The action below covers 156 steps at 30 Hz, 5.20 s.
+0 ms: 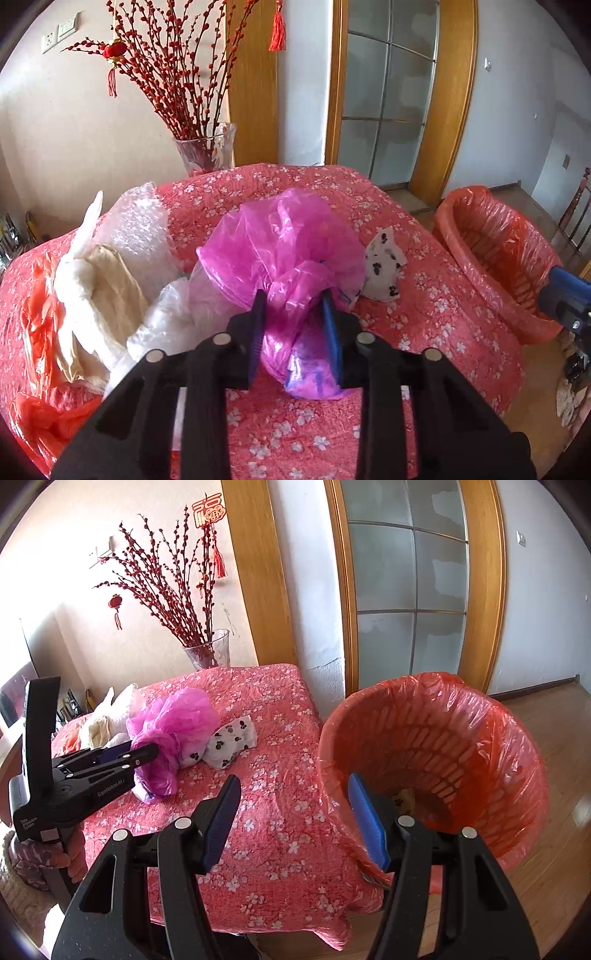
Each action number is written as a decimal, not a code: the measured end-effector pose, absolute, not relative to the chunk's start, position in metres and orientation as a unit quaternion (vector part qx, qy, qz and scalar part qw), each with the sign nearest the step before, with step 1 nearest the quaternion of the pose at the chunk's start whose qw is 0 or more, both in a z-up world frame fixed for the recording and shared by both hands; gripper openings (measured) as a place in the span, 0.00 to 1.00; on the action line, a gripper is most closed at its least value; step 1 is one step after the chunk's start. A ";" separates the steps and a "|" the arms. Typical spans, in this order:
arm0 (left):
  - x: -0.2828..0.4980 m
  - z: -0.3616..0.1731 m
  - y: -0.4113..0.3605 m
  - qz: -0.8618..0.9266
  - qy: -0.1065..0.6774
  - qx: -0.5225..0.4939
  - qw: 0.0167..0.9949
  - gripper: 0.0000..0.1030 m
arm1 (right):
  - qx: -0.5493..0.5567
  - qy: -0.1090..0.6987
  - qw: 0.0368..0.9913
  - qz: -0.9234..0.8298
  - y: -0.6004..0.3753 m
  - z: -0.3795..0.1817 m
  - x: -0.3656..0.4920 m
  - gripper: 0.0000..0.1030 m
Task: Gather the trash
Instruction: 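Grasp the pink bag with the left tool while the right tool grasps the white paw-print bag, then carry both held bags over the red-lined basket with both tools, then open both tools to drop the pink and white bags into the basket, then grasp the red bag with the left tool while the right tool grasps the clear plastic bag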
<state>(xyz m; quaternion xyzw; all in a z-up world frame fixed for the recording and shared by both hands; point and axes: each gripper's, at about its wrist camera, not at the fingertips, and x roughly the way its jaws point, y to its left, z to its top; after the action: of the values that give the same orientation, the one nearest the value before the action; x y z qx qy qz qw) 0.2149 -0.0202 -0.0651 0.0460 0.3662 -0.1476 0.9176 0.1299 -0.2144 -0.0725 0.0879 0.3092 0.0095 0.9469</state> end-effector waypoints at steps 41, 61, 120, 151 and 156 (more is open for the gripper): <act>0.204 -0.009 0.093 -0.052 0.301 -0.014 0.952 0.26 | 0.088 0.386 0.915 0.076 -0.102 -0.117 0.229 0.03; 0.196 -0.007 0.032 -0.111 0.301 -0.002 0.947 0.26 | 0.088 0.331 0.938 0.052 -0.159 -0.074 0.177 0.03; 0.207 -0.041 -0.173 -0.255 0.335 0.026 0.907 0.43 | 0.156 0.272 0.940 -0.135 -0.362 -0.055 0.111 0.54; 0.143 -0.025 0.116 -0.009 0.308 -0.013 0.951 0.50 | 0.069 0.317 0.941 0.097 -0.108 -0.062 0.170 0.61; 0.139 -0.023 0.156 0.017 0.308 -0.027 0.951 0.51 | 0.080 0.331 0.932 0.126 -0.052 -0.069 0.197 0.61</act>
<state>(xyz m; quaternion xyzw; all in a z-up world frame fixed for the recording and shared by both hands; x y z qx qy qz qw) 0.1388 0.1558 -0.0227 -0.0267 0.3076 0.0175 0.9510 0.1968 -0.0521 -0.0694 0.0798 0.3312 0.1255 0.9318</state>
